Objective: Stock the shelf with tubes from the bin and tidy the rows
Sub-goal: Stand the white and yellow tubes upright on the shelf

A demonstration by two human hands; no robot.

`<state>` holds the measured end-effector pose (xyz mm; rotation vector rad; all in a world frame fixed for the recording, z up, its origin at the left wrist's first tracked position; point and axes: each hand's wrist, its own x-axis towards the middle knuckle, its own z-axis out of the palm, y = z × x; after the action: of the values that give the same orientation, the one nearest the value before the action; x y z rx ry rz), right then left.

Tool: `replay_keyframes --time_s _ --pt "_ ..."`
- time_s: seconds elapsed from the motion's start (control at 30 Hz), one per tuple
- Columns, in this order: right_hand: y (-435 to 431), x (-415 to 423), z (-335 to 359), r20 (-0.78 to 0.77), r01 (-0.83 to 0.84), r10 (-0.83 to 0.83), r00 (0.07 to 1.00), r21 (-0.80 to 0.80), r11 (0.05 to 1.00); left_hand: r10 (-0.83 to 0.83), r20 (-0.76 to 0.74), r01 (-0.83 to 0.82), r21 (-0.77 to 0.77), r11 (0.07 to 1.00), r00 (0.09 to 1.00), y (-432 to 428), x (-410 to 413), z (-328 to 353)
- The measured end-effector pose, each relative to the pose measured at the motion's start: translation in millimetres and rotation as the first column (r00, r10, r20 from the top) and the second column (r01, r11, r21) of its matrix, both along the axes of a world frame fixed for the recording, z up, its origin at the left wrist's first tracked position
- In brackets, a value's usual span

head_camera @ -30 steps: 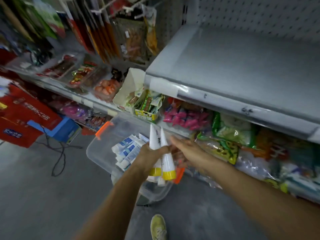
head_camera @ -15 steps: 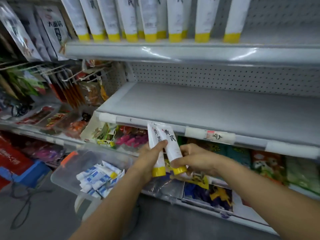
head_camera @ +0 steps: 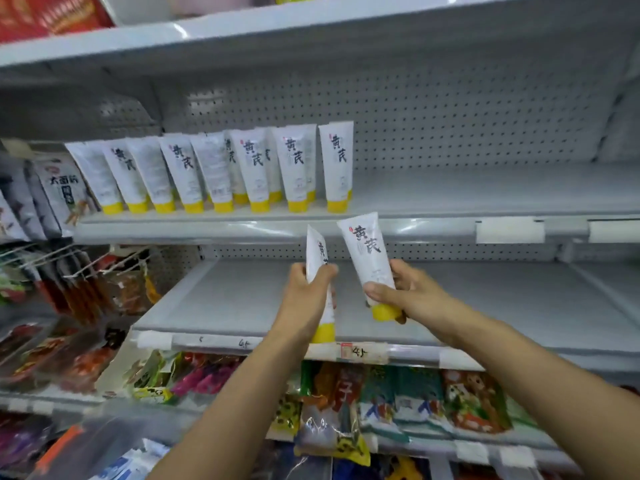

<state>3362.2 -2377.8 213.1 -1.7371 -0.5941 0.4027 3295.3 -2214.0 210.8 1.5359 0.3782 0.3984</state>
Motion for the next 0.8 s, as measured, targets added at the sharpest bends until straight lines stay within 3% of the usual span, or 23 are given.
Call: replay_keyframes --time_s 0.33,0.57,0.8 --pt "16 73 91 0.229 0.246 -0.294 0.928 0.215 0.945 -0.006 0.104 -0.007 0.125 0.992 0.995 9 51 55" --pt "43 145 98 0.268 0.349 -0.367 0.891 0.113 0.930 -0.053 0.161 0.009 0.260 0.966 0.986 24 77 68" --pt "62 187 90 0.281 0.383 -0.390 0.877 0.082 0.920 -0.041 0.145 -0.003 0.291 0.957 0.989 35 87 67"
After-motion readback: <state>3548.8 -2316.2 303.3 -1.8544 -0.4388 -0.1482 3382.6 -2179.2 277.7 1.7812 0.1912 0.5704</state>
